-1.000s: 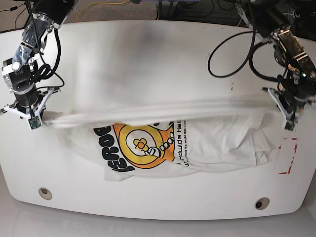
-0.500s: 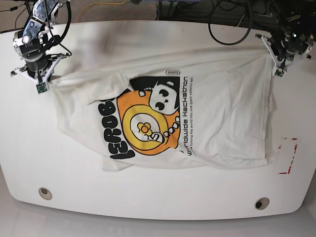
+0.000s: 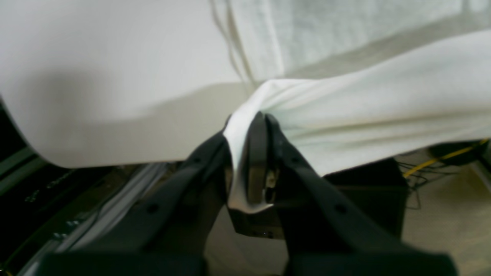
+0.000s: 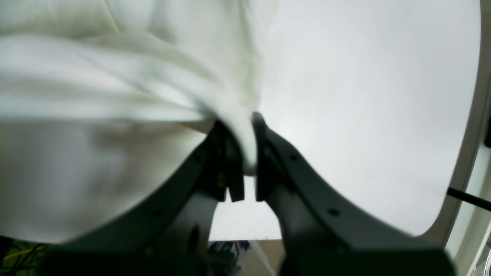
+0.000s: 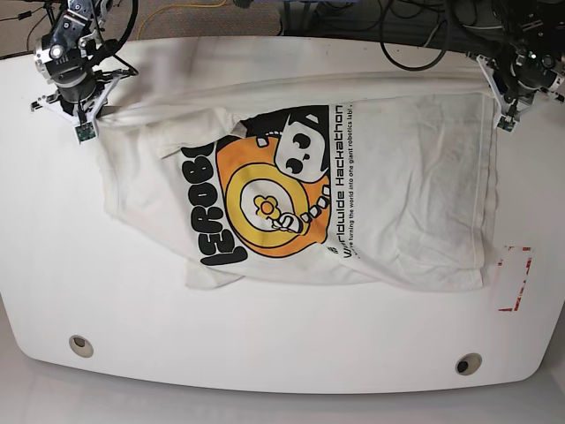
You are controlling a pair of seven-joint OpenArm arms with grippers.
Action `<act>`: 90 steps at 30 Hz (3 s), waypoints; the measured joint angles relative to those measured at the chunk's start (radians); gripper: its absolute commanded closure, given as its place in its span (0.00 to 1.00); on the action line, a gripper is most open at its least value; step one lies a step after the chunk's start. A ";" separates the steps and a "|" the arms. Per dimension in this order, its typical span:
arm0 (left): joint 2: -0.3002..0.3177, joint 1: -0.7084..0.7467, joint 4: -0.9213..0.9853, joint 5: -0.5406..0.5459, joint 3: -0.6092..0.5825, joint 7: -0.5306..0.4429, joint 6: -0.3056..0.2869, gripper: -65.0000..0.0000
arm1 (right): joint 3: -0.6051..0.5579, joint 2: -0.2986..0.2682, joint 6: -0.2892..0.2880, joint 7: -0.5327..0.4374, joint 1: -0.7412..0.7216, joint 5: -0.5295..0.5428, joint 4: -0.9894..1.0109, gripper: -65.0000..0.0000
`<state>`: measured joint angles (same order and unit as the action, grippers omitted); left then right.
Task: Layout the t-shirt on the table in an organized manner, then fold the t-shirt properly
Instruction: 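Lay the shirt flat, print up, and open both grippers, then reposition both open grippers along the shirt's collar edge and pinch it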
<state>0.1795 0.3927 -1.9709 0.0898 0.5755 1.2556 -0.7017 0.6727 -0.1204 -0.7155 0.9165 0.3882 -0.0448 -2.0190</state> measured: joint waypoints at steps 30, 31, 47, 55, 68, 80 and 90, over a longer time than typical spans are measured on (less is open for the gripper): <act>0.026 -0.124 0.005 -0.003 -0.024 -0.001 -0.003 0.97 | -0.007 -0.004 0.000 0.000 -0.032 -0.003 0.005 0.96; 0.027 -0.124 0.005 -0.003 -0.024 -0.001 -0.002 0.97 | -0.007 -0.004 0.000 0.000 -0.033 -0.003 0.005 0.96; 0.027 -0.200 0.029 -0.016 -0.025 0.009 -0.002 0.82 | -0.006 -0.005 0.008 0.000 -0.118 -0.009 0.044 0.57; 0.027 -0.258 0.030 -0.025 -0.025 0.011 -0.002 0.49 | -0.006 -0.005 0.009 0.003 -0.163 -0.018 0.079 0.37; 0.048 -0.369 0.031 -0.022 -0.048 0.021 0.001 0.43 | -0.005 -0.039 0.009 0.004 -0.181 -0.024 0.077 0.31; 0.106 -0.442 0.029 -0.023 -0.040 0.098 0.003 0.43 | 0.000 -0.042 0.013 0.005 -0.206 -0.032 0.063 0.31; 0.063 -0.449 0.030 -0.025 0.072 0.102 0.004 0.44 | -0.002 -0.039 0.012 0.004 -0.207 -0.028 0.061 0.31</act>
<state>0.2428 -0.0563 -1.9411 0.0650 0.6476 1.3579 -0.6975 0.6708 -0.1589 -0.7036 0.9207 0.1814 -0.0731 -1.9575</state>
